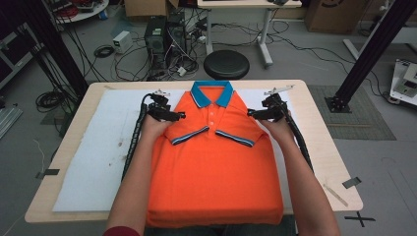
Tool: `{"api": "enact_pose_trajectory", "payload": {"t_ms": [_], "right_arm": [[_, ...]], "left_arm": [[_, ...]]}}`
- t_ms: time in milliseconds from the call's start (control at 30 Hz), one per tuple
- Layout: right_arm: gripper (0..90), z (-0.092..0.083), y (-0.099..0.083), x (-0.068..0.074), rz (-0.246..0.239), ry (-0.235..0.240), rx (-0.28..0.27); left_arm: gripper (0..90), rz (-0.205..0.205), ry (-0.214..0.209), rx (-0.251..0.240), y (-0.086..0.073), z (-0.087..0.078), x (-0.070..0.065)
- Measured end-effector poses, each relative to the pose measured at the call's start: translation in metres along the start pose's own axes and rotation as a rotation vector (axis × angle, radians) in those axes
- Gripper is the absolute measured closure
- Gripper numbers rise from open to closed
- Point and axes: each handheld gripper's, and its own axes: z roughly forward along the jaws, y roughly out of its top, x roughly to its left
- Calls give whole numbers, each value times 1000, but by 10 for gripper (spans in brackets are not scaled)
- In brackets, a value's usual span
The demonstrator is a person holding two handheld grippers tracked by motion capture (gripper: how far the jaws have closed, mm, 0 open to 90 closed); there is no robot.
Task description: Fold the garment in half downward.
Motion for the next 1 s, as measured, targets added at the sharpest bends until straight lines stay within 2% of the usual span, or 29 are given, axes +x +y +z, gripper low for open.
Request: {"api": "enact_pose_trajectory", "payload": {"t_ms": [233,567,667,733,767,833,900,967,1000], "right_arm": [[206,27,-5,-3,26,0,54],[214,41,-4,-5,26,-11,89],[329,46,-5,-5,20,-3,111],[344,48,-6,-3,3,-20,116],[388,48,-6,-2,-4,-20,115],[467,48,-5,0,-9,-11,111],[551,48,-5,2,-19,1,108],[625,48,-4,4,-29,16,106],[654,48,-4,4,-34,22,106]], "left_arm": [[202,-22,23,26,-5,7,8],[234,-2,34,42,-1,12,5],[264,-2,31,47,-2,14,5],[290,10,45,50,-2,15,4],[318,14,53,51,-2,14,3],[393,17,55,48,-2,14,3],[506,20,44,41,-2,14,1],[562,45,77,48,0,16,-3],[605,52,64,46,0,16,-5]]}}
